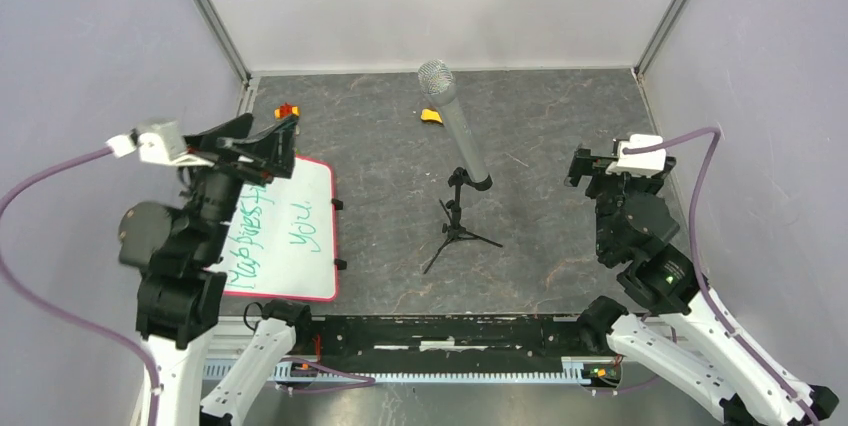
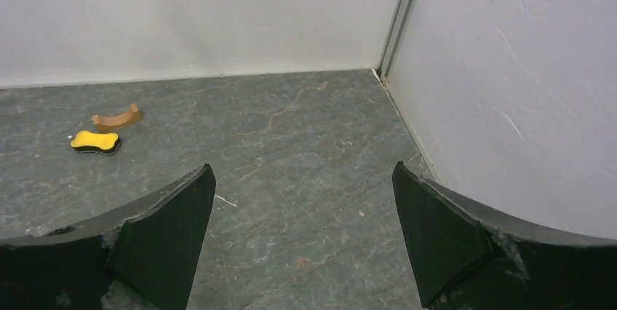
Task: Erase the whiteboard
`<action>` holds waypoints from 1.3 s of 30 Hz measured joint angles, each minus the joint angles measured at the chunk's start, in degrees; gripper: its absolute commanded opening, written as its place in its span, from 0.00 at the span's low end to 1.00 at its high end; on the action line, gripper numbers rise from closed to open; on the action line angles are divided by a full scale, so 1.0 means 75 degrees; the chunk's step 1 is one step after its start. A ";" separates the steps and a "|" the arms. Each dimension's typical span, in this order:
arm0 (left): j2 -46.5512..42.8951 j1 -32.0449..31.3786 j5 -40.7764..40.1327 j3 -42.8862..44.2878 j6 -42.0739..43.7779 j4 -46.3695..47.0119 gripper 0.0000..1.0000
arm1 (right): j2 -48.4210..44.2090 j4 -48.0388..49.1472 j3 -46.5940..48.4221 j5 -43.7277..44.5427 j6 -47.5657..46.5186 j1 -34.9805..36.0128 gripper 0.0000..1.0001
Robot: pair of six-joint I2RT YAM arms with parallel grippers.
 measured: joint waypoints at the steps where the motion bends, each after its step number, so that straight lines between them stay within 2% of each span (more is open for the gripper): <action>1: 0.0119 0.0000 0.0099 -0.0073 0.0015 -0.0070 1.00 | 0.0026 -0.0015 0.0000 0.0029 0.0015 0.0000 0.97; 5: 0.0530 0.0000 0.0583 -0.0254 0.0221 -0.0329 1.00 | 0.0286 -0.0137 -0.0271 -0.0032 0.0644 0.0000 0.98; 11: 0.0455 0.0000 0.0895 -0.0848 0.0527 -0.0388 1.00 | 0.0449 -0.0236 -0.1760 -0.0889 0.1638 0.0000 0.98; 19: 0.0335 0.0000 0.0918 -0.1751 0.0848 0.0017 1.00 | 0.1174 -0.0198 -0.2745 -0.4016 0.1830 -0.0003 0.97; 24: 0.0583 0.0000 0.1075 -0.2159 0.0857 0.0187 1.00 | 0.1110 0.0708 -0.3736 -0.6172 0.1953 0.0102 0.97; 27: 0.0799 0.0000 0.1148 -0.2189 0.0903 0.0187 1.00 | 0.1276 0.1387 -0.4275 -0.6851 0.2127 0.0513 0.98; 34: 0.0874 0.0000 0.1297 -0.2358 0.1061 0.0140 1.00 | 0.2151 0.2938 -0.4648 -0.6828 0.2151 0.1574 0.98; 39: 0.0670 0.0000 0.1300 -0.2480 0.1067 0.0082 1.00 | 0.2640 0.3748 -0.4861 -0.5794 0.2241 0.1603 0.99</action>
